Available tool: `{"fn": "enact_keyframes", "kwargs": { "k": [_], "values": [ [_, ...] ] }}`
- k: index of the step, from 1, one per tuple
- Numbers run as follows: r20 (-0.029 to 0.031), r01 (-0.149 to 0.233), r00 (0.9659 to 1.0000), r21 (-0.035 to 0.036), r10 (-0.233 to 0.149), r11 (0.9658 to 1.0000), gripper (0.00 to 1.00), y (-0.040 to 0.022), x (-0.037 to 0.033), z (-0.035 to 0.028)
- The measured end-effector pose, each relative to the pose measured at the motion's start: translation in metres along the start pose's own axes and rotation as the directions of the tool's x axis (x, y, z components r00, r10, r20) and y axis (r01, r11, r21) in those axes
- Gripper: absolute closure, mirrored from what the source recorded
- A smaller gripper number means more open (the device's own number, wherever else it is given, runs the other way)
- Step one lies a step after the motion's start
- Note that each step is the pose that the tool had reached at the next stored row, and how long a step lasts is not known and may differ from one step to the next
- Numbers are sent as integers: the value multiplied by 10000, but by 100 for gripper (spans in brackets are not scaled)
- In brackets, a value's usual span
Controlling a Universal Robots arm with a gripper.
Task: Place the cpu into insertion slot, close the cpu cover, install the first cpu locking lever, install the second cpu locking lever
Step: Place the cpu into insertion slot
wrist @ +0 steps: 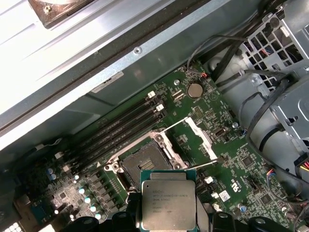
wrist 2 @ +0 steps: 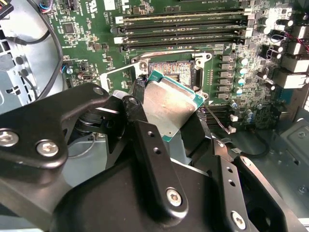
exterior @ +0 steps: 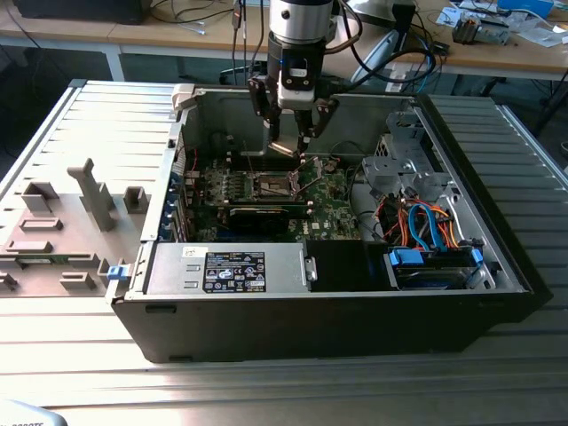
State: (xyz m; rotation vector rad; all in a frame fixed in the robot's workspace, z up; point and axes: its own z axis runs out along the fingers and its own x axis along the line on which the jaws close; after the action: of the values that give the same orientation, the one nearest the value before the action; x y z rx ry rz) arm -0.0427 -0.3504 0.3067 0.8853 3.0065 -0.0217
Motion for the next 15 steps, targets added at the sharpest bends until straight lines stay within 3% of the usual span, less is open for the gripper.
{"fn": "enact_keyframes", "kwargs": {
  "k": [15],
  "values": [
    [18, -258, 9997, 35, 258, 9997, 45, 0, 0, 3]
  ]
}}
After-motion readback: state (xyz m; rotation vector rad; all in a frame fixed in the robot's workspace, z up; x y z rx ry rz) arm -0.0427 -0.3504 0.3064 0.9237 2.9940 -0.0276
